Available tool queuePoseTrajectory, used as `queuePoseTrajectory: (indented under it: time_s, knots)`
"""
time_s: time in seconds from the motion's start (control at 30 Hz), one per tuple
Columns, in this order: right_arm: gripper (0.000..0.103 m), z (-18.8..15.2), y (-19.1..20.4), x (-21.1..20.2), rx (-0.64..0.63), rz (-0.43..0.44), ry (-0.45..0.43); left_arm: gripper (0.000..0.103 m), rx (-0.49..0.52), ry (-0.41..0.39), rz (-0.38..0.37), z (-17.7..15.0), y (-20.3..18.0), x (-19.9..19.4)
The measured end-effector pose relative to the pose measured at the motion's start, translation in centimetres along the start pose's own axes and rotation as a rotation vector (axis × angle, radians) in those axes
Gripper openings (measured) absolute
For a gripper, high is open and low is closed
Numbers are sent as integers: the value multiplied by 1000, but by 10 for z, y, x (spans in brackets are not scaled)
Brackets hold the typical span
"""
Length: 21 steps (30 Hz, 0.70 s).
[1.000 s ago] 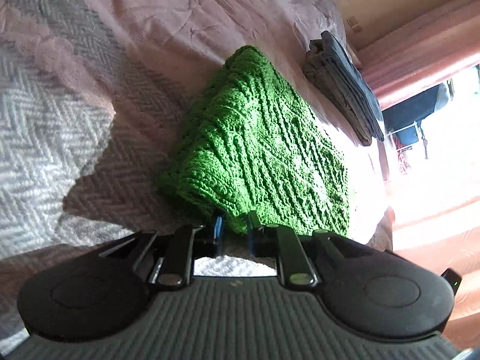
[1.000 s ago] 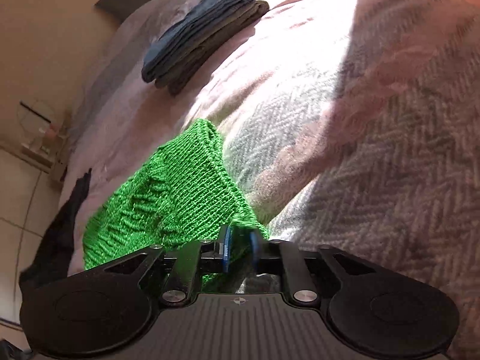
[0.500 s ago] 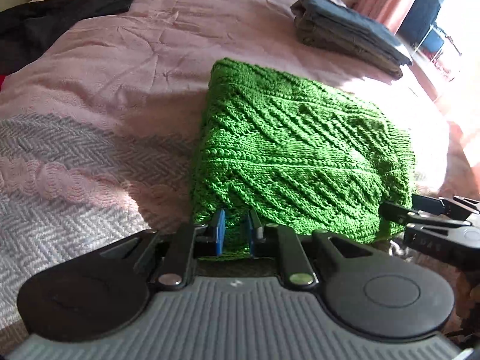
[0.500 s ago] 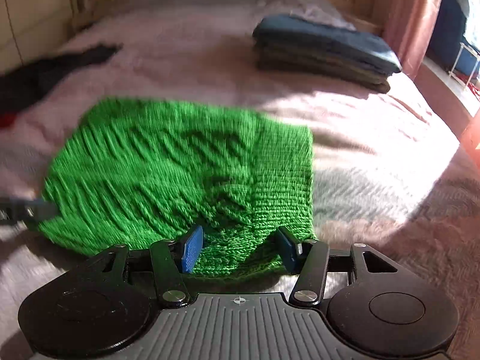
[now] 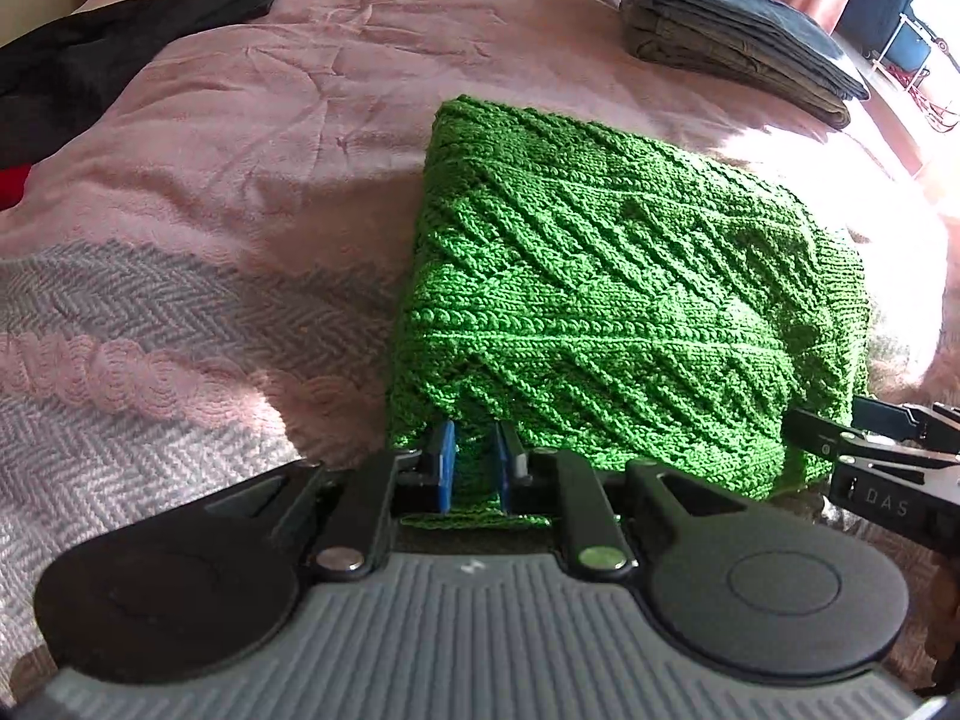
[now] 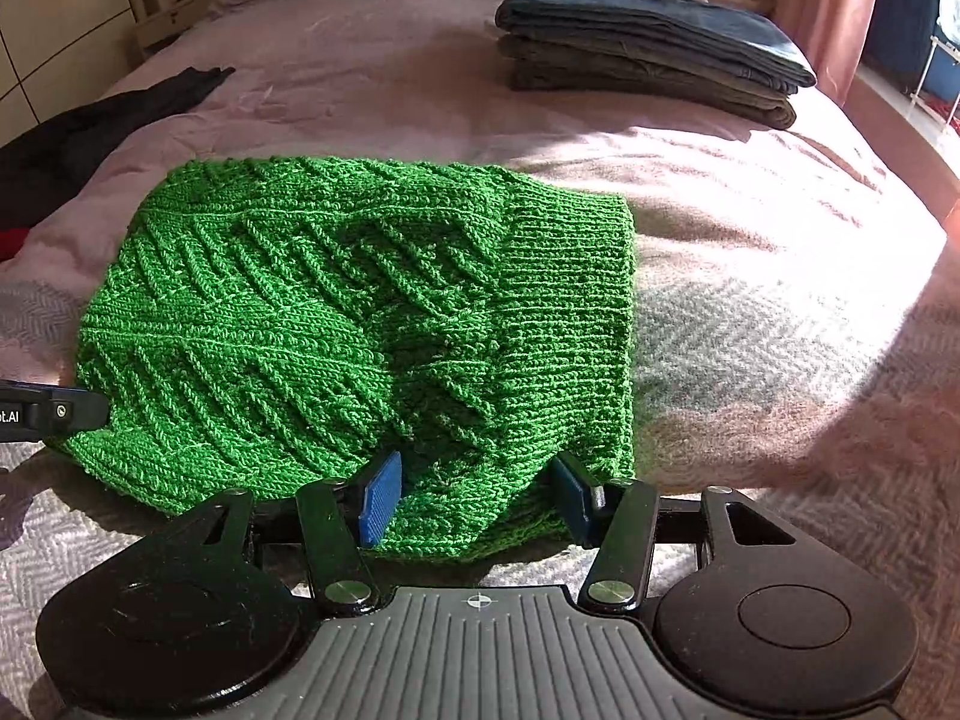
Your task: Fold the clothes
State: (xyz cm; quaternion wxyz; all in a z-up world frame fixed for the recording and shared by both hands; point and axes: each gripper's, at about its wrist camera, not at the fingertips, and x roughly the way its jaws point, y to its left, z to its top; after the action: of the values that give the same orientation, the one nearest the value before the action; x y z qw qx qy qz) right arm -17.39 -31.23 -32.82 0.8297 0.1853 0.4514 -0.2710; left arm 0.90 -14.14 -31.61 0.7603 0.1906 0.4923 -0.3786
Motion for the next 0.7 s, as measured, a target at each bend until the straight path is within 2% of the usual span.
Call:
queuePoseTrajectory:
  time_s: [0.2, 0.33, 0.5, 0.7]
  knots:
    - [53, 2, -3, -4, 2, 15, -3, 14, 3, -21, -24, -1, 3, -9]
    - [53, 10, -15, -25, 69, 61, -34, 13, -29, -54, -70, 4, 11, -29]
    - [53, 37, -30, -47, 96, 69, -148, 13, -8, -161, -102, 36, 9, -41]
    - [53, 80, -24, -28, 48, 58, -243, 13, 80, -246, -103, 87, -11, -9]
